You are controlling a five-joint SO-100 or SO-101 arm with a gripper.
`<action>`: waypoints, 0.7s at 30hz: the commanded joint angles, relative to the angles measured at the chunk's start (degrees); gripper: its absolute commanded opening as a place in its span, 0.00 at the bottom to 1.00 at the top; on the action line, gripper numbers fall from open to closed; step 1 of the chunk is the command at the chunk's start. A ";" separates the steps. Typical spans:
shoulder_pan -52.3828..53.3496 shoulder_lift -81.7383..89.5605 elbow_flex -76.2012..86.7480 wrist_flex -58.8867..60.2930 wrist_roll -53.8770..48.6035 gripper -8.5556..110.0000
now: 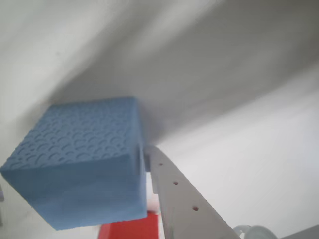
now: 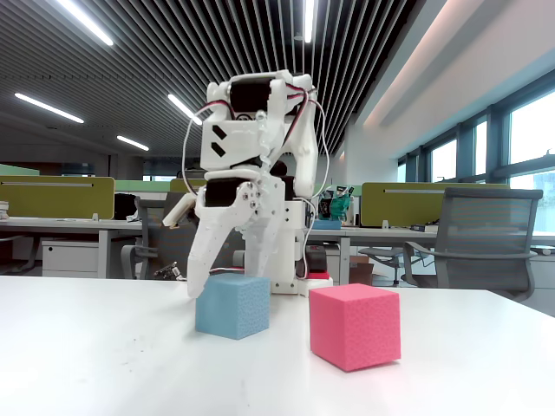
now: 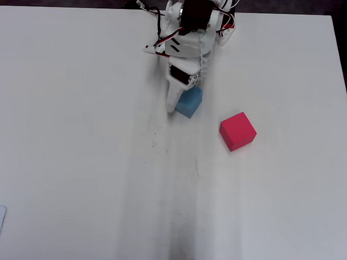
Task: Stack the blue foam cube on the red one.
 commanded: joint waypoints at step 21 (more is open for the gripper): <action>-0.88 4.66 -5.98 4.39 0.53 0.25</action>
